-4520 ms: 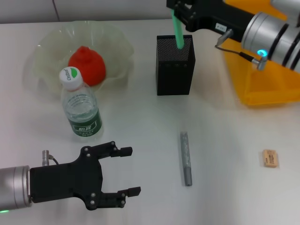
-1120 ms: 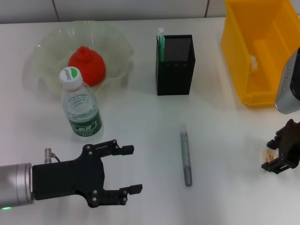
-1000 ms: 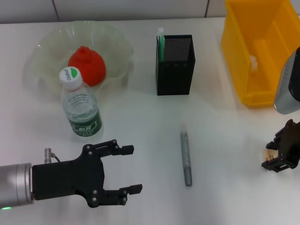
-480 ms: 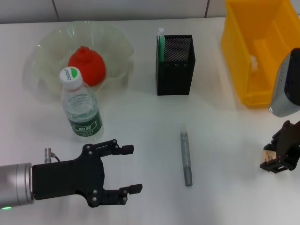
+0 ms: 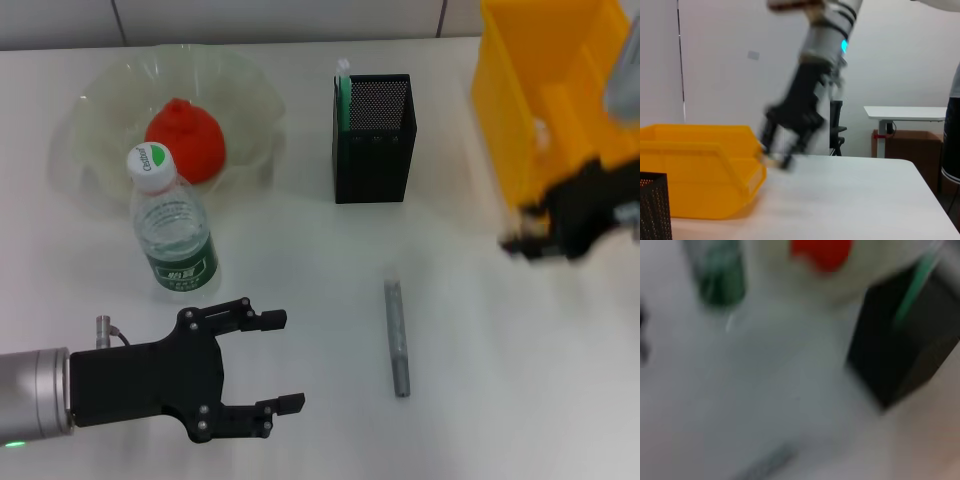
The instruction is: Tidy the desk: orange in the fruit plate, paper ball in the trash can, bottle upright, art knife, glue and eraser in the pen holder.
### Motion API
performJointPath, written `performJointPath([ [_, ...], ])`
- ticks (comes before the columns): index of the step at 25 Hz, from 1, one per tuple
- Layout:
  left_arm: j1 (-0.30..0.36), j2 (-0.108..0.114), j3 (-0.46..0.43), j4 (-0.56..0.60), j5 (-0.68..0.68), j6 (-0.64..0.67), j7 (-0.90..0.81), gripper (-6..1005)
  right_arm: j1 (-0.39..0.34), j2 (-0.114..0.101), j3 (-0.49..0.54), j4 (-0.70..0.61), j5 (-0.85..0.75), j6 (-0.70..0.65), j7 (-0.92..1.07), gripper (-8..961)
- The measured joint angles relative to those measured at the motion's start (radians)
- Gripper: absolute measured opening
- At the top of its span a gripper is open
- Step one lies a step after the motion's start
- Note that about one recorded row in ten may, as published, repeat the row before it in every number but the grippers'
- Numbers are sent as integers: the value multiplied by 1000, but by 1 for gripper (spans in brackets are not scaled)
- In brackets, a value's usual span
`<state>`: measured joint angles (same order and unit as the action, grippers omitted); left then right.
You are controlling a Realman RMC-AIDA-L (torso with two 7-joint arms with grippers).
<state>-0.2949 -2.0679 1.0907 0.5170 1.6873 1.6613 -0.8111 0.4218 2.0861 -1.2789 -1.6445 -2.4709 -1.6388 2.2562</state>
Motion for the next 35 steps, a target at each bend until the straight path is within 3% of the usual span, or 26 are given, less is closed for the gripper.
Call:
performJointPath([
  [6, -6, 0, 0, -1, 0, 0, 3, 809, 24, -1, 26, -56, 99, 169, 65, 436],
  [10, -6, 0, 0, -1, 0, 0, 3, 809, 77, -2, 9, -3, 100, 289, 67, 436],
  [18, -7, 0, -5, -11, 0, 0, 6, 809, 238, -4, -5, 305, 97, 459, 48, 436],
  [19, -8, 0, -5, -11, 0, 0, 6, 809, 279, -5, 0, 387, 98, 483, 27, 435],
  [24, -9, 0, -8, -11, 0, 2, 6, 808, 345, -5, 3, 534, 134, 519, -25, 433],
  [28, -9, 1, -10, -10, 0, 6, 6, 808, 349, -3, -3, 532, 136, 508, -13, 528],
  [32, -6, 1, -10, -8, 0, 8, 6, 809, 318, -3, -6, 436, 126, 436, 81, 683],
  [34, -5, 2, -10, -7, 0, 8, 5, 809, 279, -1, -21, 328, 110, 337, 189, 771],
  [35, -5, 2, -10, -7, 0, 8, 5, 809, 279, -1, -21, 328, 110, 337, 189, 776],
])
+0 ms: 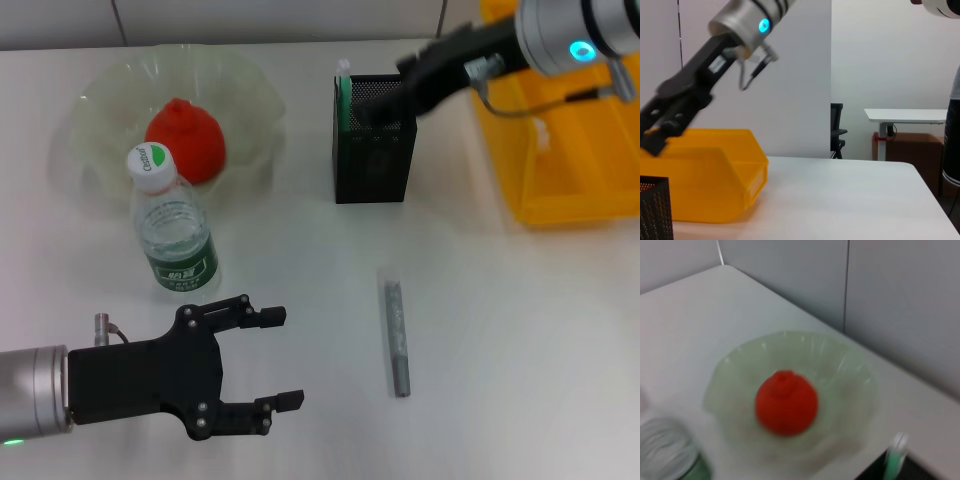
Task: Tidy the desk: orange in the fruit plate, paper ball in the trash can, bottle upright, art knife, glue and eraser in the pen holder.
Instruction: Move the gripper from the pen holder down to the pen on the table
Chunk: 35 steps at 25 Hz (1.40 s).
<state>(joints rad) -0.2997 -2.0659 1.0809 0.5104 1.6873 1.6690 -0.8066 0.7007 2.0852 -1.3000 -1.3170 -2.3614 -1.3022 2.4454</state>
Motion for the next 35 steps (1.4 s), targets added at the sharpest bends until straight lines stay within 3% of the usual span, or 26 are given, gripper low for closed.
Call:
performJointPath([
  [3, 0, 1, 0, 0, 0, 0, -1, 809, -63, 1, -73, -109, -4, -76, 106, 792],
  [5, 0, 1, 0, 0, 0, 0, -2, 809, -137, 1, -182, -191, -28, -97, 197, 802],
  [9, 0, 1, 1, -1, 0, 0, -3, 809, -186, 1, -285, -199, -53, -95, 250, 823],
  [19, 6, 1, 1, -4, 0, -2, 1, 808, -164, 2, -384, -26, -52, 13, 268, 823],
  [35, 8, 1, 1, -4, 0, -3, 1, 808, -109, 4, -402, 114, -55, 73, 294, 805],
])
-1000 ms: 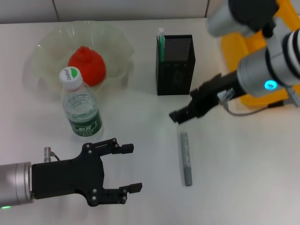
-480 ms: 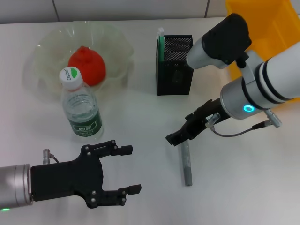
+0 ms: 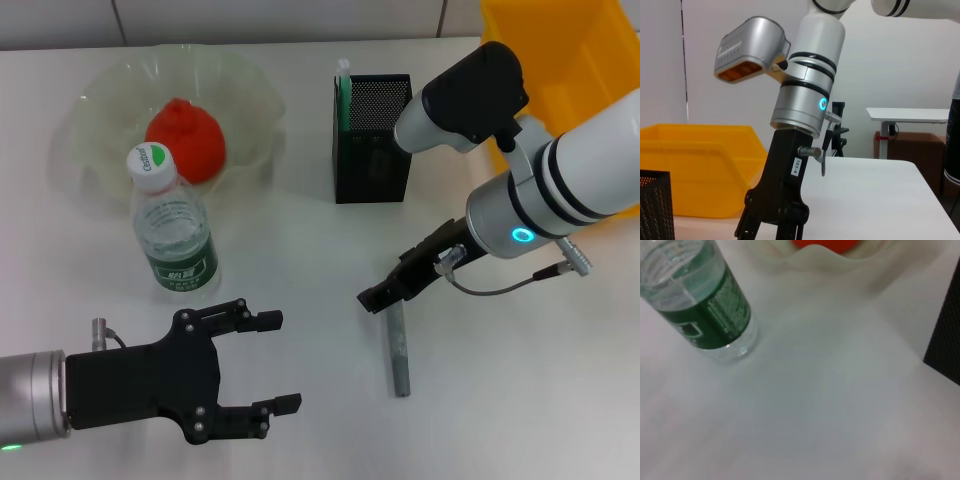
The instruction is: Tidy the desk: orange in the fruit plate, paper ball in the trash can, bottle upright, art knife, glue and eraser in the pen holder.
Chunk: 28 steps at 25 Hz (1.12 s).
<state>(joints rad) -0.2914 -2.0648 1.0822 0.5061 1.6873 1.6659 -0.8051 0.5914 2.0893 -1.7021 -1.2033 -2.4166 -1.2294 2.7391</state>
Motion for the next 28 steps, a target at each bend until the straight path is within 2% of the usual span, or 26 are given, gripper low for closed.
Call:
performJointPath([
  [9, 0, 0, 1, 0, 0, 0, 0, 808, 31, 0, 7, 59, 0, 4, 5, 795],
  [14, -1, 0, 2, 0, 0, 0, -2, 808, 41, -1, 4, 73, 0, 0, 5, 599],
  [19, -2, 0, 2, 0, 0, -2, -2, 809, 49, -3, 1, 80, -1, -8, 5, 347],
  [24, -2, 0, 2, 0, 0, -2, -2, 809, 55, -5, 3, 86, -6, -23, 5, 189],
  [28, -3, 0, 3, 0, 0, -1, -3, 809, 53, -5, 9, 76, -15, -43, 2, 172],
])
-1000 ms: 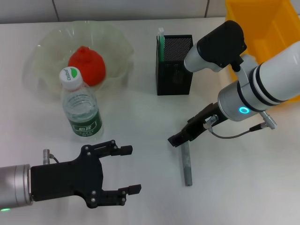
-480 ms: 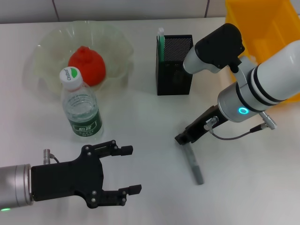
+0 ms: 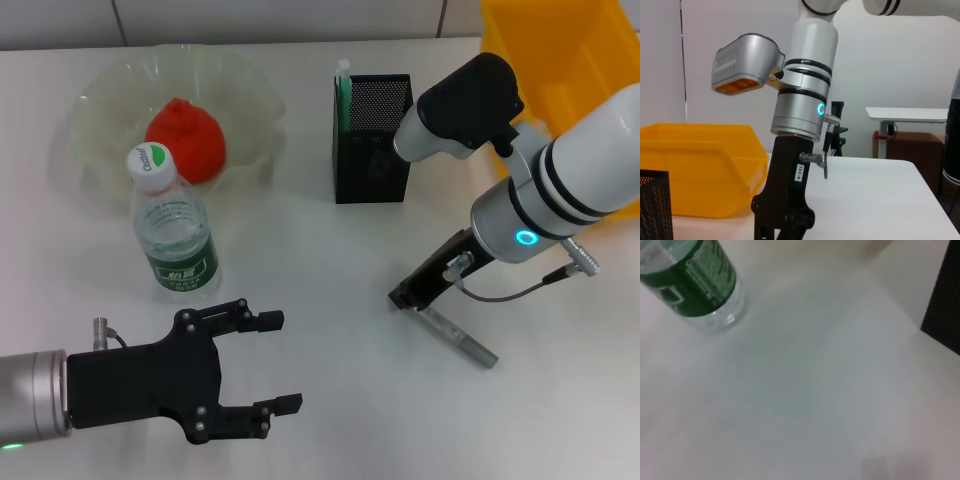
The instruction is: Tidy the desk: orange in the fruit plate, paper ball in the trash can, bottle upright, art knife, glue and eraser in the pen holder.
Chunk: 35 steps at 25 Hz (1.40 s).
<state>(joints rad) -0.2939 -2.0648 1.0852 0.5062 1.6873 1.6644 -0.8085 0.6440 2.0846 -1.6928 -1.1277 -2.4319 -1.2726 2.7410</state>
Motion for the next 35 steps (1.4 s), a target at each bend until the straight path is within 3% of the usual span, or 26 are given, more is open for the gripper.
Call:
performJointPath([
  [5, -3, 0, 2, 0, 0, 3, -1, 809, -57, -2, 40, -119, -1, -30, -13, 152],
  [6, -3, 0, 2, 0, 0, 4, -1, 809, -109, -2, 101, -218, 12, -44, -41, 147],
  [9, -4, 0, 2, 0, 0, 4, 0, 809, -167, -1, 162, -318, 52, -47, -78, 139],
  [11, -4, 0, 2, 0, 0, 4, 1, 809, -257, 1, 263, -431, 199, -5, -204, 140],
  [12, -4, 0, 2, 0, 0, 4, 1, 809, -257, 1, 263, -431, 199, -5, -204, 140],
  [14, -4, 0, 2, 0, 0, 5, 2, 809, -303, 2, 320, -444, 350, 46, -330, 138],
  [17, -8, 0, 4, 0, 0, 4, 2, 808, -338, 0, 376, -348, 631, 133, -586, 133],
  [20, -10, -1, 6, 0, 0, 3, 2, 808, -318, -1, 411, -175, 864, 198, -856, 134],
  [21, -11, -2, 6, 0, 0, 3, 2, 808, -277, 0, 429, -21, 1011, 220, -1045, 134],
  [22, -11, -2, 6, 0, 0, 3, 2, 808, -277, 0, 429, -21, 1011, 220, -1045, 132],
  [25, -11, -3, 6, 0, 0, -1, 3, 808, -182, -2, 456, 223, 1190, 223, -1302, 128],
  [26, -11, -3, 6, 0, 0, -3, 3, 808, -115, -3, 475, 367, 1266, 219, -1444, 126],
  [27, -11, -3, 6, 0, 0, -3, 3, 808, -115, -3, 475, 367, 1266, 219, -1444, 132],
  [31, -11, -3, 5, 0, 0, -3, 3, 808, -9, 0, 491, 568, 1320, 225, -1644, 157],
  [35, -10, -3, 5, -1, 0, -3, 4, 808, 39, 3, 497, 653, 1322, 237, -1704, 182],
])
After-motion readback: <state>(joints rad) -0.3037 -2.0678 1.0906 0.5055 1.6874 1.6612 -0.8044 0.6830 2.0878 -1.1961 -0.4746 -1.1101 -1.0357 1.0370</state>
